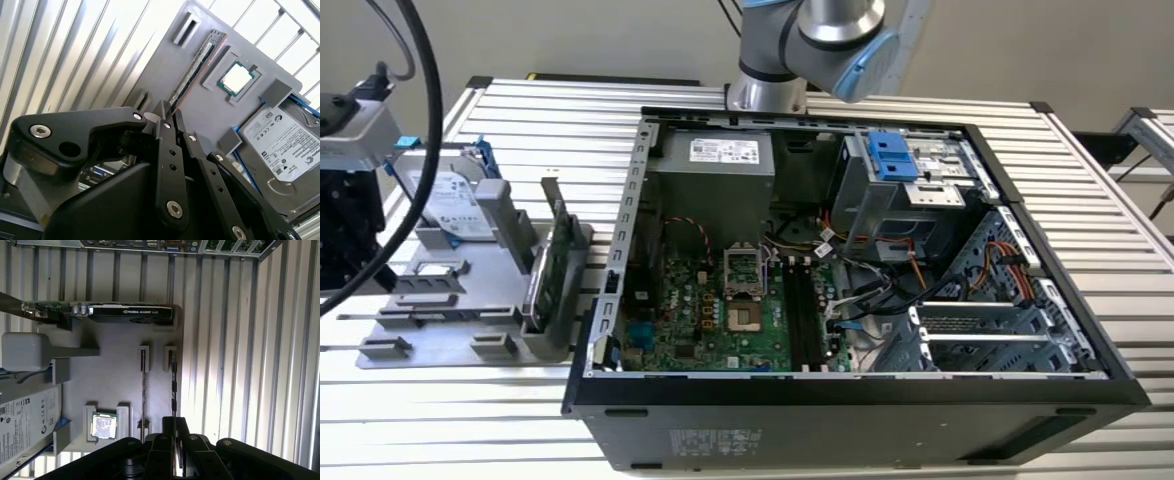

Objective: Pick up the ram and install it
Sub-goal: 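Pick up the ram and move it above insertion slot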

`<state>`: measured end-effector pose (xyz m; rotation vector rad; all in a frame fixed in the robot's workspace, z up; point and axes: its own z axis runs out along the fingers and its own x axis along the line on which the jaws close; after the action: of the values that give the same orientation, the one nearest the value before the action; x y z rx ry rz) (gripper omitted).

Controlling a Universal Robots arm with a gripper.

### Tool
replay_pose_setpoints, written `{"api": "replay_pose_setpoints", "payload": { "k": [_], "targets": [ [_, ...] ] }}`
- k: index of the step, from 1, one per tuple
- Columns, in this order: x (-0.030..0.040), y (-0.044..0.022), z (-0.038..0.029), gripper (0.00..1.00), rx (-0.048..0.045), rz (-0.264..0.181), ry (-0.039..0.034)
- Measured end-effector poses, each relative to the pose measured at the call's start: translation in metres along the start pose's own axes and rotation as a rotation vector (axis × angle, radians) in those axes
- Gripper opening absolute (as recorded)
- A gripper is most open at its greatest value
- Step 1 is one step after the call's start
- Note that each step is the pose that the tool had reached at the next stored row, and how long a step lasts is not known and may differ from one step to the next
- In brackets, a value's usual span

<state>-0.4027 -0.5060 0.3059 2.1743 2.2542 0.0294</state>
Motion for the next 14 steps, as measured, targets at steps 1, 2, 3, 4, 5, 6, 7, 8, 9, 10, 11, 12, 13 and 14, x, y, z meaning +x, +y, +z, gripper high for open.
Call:
{"api": "replay_pose_setpoints", "payload": {
  "k": [1,2,3,4,5,6,7,8,9,10,11,12,13,14],
  "targets": [
    [0.0,0.0,-0.0012,0.0,-0.0001,0.0,0.0001],
    [0.0,0.0001,-0.0024,0.0,0.0,0.0,0.0],
    [0.0,0.0001,-0.0035,0.0,0.0,0.0,0.0],
    [0.0,0.0001,-0.0045,0.0,0.0,0.0,0.0001],
    [0.0,0.0001,-0.0056,0.0,0.0,0.0,0.0],
    [0.0,0.0001,-0.0067,0.0,0.0,0.0,0.0],
    [0.0,0.0002,-0.0077,0.0,0.0,0.0,0.0001],
    [0.0,0.0002,-0.0088,0.0,-0.0001,0.0,0.0001],
    [0.0001,0.0002,-0.0099,0.0,0.0001,0.0,0.0],
    [0.0001,0.0002,-0.0109,0.0,0.0,0.0,0.0001],
    [0.0001,0.0002,-0.012,0.0,0.0,0.0,0.0],
    [0.0001,0.0003,-0.0131,0.0,0.0,0.0,0.0],
    [0.0001,0.0003,-0.0141,0.0,-0.0001,0.0,0.0001],
    [0.0001,0.0003,-0.0151,0.0,0.0,0.0,0.0]
  ]
}}
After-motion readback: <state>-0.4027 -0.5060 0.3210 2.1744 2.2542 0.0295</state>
